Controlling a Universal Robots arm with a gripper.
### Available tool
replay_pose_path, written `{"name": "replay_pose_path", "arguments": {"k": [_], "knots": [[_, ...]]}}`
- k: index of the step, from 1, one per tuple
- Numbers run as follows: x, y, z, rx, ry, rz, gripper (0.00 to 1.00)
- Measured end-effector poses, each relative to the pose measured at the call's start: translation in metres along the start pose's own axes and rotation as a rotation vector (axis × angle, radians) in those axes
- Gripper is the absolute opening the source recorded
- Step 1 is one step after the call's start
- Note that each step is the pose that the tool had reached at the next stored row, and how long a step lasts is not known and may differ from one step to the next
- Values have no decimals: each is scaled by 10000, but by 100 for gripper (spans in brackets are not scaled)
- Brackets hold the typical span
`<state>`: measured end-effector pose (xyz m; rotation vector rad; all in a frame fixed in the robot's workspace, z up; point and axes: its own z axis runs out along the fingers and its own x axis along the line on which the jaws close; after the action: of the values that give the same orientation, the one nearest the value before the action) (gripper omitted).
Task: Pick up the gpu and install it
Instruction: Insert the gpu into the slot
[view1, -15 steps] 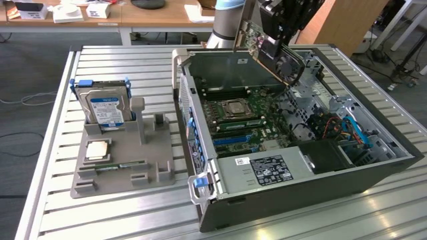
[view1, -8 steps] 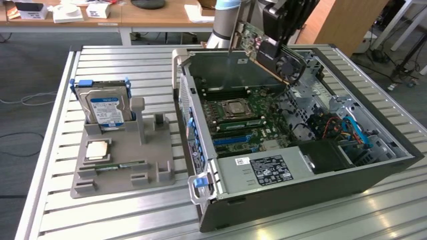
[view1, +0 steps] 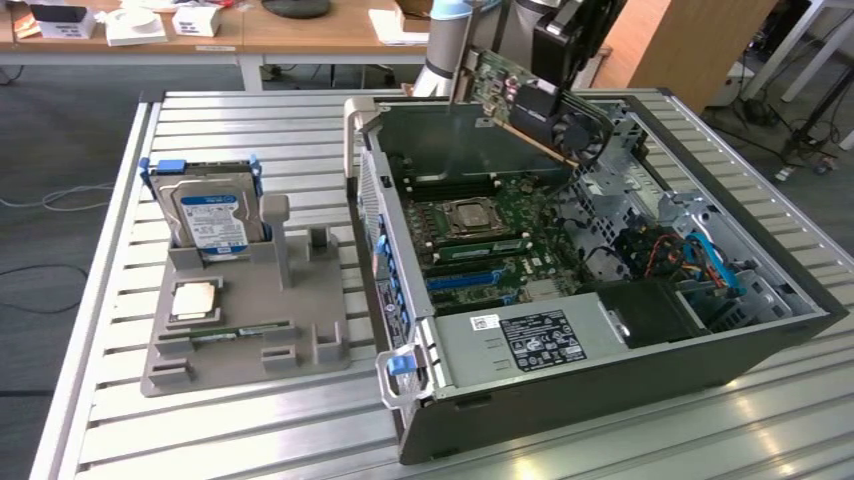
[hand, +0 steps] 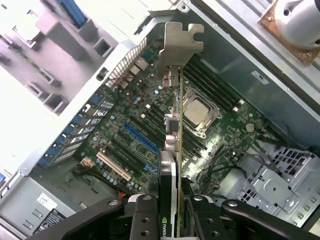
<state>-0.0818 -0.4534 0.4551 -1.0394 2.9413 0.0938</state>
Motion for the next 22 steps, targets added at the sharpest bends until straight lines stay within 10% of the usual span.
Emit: {"name": "replay_pose_path", "arguments": {"k": [22], "knots": [[2, -2, 44, -158, 198, -3997, 27]]}}
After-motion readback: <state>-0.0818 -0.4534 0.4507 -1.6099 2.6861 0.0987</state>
